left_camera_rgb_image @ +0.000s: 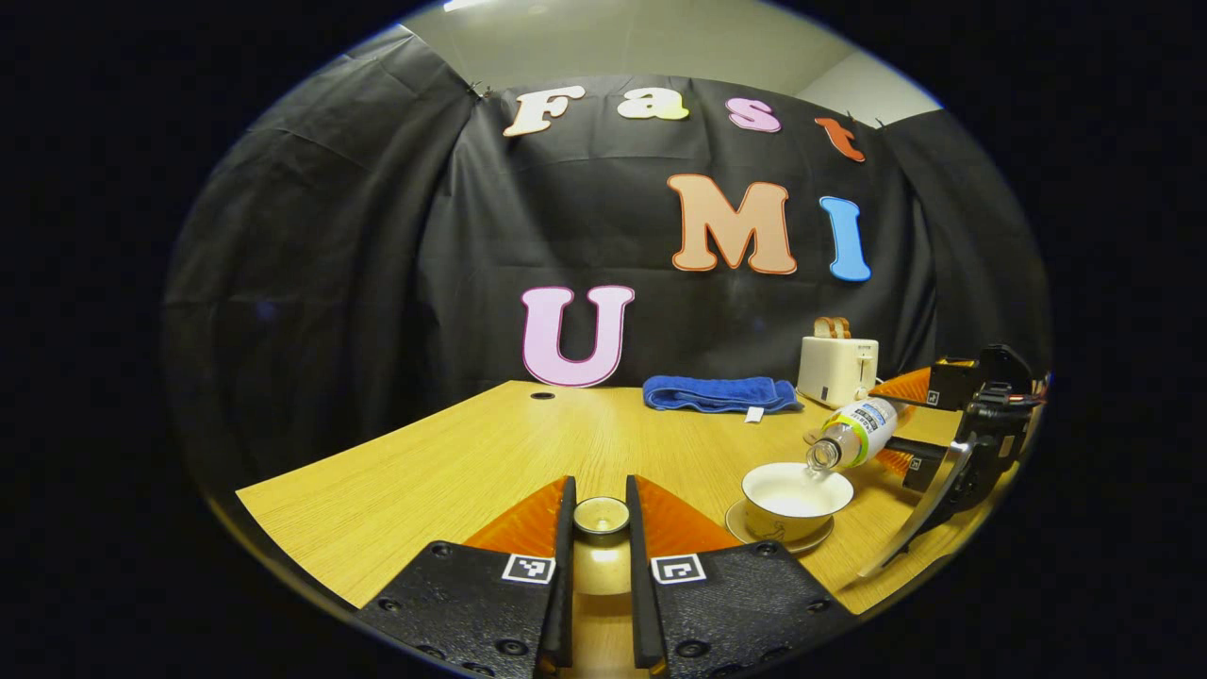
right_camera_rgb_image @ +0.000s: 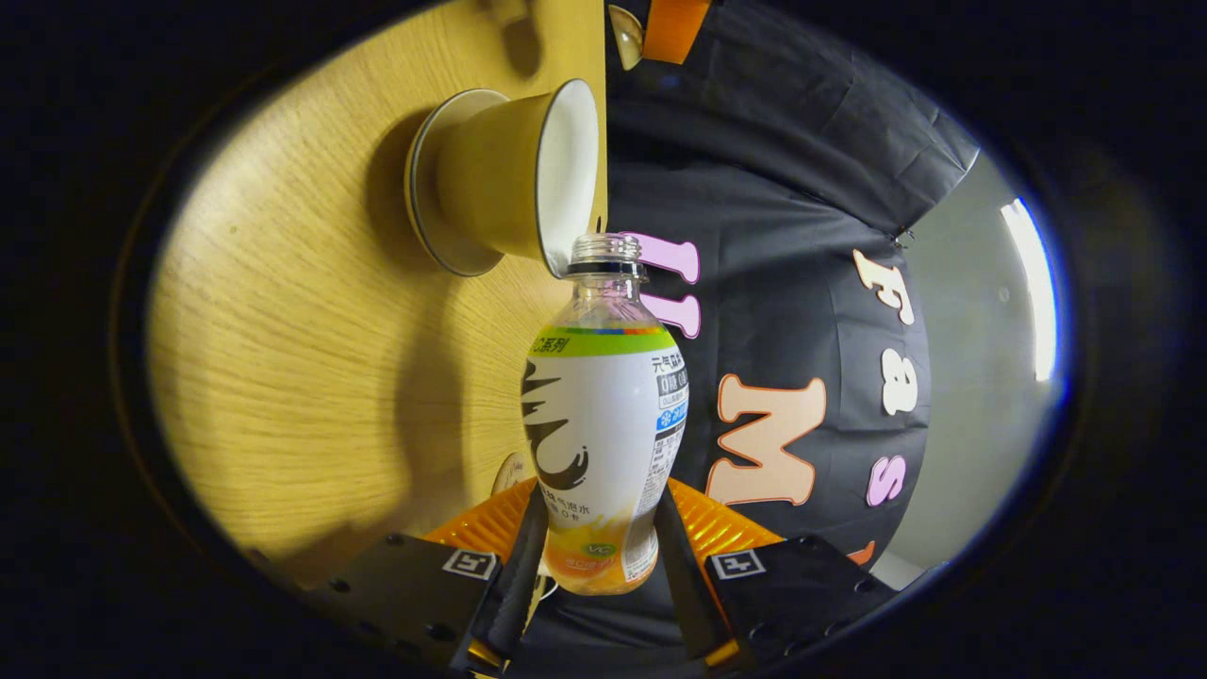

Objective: Open the teacup lid with one hand, grasp the water bottle and pour water into the teacup with the other hand; after pouring, place the water bottle on the coaster and then close the teacup lid.

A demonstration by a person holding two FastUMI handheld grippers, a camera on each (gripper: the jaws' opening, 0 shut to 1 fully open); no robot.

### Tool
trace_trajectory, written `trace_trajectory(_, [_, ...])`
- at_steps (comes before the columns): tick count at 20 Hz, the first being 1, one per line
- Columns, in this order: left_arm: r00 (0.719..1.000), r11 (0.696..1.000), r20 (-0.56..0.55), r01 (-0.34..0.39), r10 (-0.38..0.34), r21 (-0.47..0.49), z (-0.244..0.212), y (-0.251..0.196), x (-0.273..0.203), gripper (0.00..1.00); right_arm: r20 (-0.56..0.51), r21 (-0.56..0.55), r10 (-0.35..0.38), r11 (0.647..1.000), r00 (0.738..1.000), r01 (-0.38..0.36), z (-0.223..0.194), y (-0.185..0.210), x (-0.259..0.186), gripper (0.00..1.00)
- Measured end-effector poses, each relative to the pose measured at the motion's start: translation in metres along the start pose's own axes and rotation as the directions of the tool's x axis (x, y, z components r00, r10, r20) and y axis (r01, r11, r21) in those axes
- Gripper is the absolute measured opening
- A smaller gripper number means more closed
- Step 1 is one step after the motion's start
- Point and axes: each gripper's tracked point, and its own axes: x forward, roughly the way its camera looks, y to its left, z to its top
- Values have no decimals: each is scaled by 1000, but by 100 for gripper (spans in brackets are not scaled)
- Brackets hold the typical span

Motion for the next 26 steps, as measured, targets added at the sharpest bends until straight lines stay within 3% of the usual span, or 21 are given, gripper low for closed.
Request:
trace_trajectory(9, [1000, 1000, 2, -4, 4, -6, 1, 1, -1, 22, 56, -135, -26, 990, 998, 33, 4, -9, 0, 67])
trace_trajectory(26, [1000, 1000, 9, 0, 0, -12, 5, 0, -4, 23, 144, -327, -79, 937, 986, 123, 10, -23, 4, 66])
